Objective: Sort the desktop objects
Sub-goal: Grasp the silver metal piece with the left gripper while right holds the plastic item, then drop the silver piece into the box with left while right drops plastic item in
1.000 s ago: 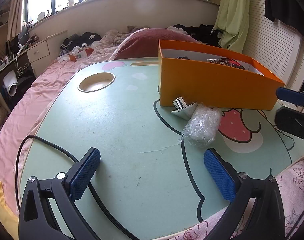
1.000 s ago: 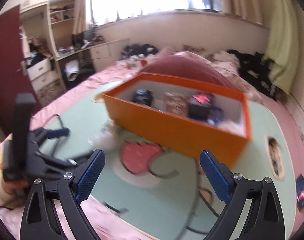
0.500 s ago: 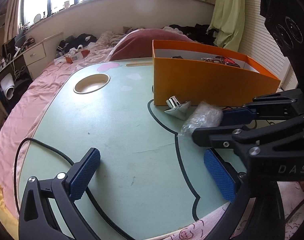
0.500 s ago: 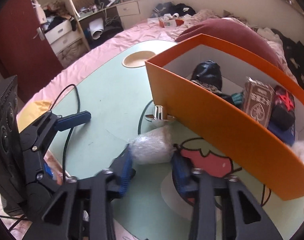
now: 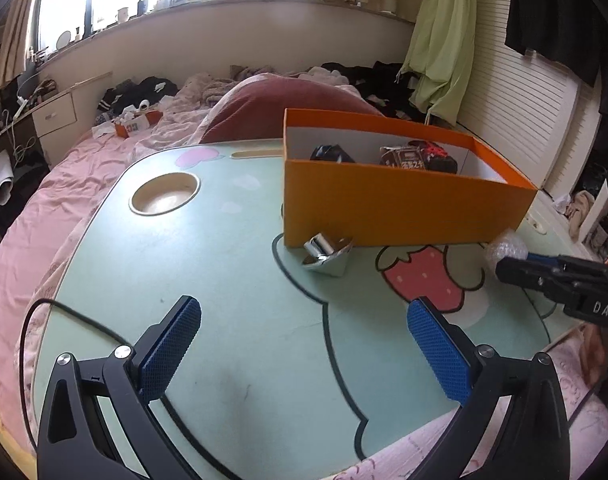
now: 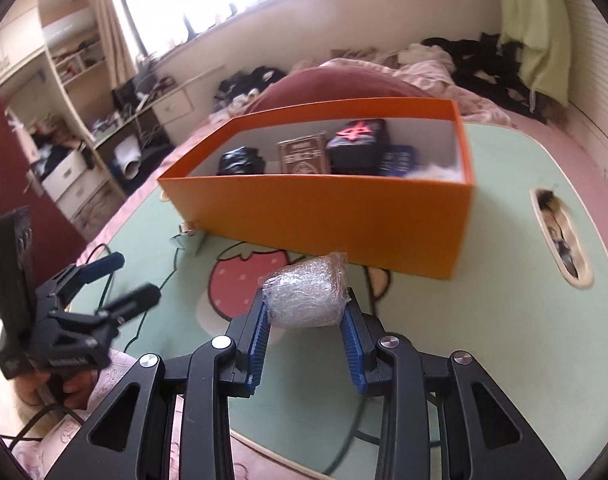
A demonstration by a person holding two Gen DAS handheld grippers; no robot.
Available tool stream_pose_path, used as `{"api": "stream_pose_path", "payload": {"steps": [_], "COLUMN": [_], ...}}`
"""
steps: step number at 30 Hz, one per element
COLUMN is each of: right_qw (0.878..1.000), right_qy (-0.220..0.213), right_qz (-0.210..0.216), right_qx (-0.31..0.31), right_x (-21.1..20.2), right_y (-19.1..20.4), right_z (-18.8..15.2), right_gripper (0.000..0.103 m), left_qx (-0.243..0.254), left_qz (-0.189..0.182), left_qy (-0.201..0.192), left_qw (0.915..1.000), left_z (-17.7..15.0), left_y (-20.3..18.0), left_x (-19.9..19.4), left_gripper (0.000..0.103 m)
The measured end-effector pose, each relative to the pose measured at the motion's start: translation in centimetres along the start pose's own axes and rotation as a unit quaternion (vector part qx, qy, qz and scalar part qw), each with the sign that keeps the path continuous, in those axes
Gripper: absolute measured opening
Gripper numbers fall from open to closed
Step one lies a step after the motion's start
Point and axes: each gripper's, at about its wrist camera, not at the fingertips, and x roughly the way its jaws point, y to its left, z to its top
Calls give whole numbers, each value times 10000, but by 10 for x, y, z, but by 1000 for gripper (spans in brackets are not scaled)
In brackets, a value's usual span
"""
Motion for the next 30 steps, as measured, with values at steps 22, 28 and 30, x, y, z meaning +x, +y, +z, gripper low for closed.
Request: {"api": "stream_pose_path", "payload": {"steps": [22, 28, 30], "right_qw": [9950, 9948, 9942], "right_qy": [-954, -885, -756], "right_qz": [-137, -449, -689], "right_qx": [-270, -235, -338], "right_x": [-39, -12, 5], "right_y": [14, 12, 13], "right_z": [39, 84, 88], "right_gripper": [33, 34, 49], "left_qx": [251, 224, 232], "left_qz": [-786, -742, -779], "left_qy": [-493, -418, -255], "left_qw": [9954, 9961, 9964], "left_z": [69, 114, 115], "left_y": [-30, -45, -49], "left_x": [-27, 2, 22], "left_gripper": [31, 31, 46]}}
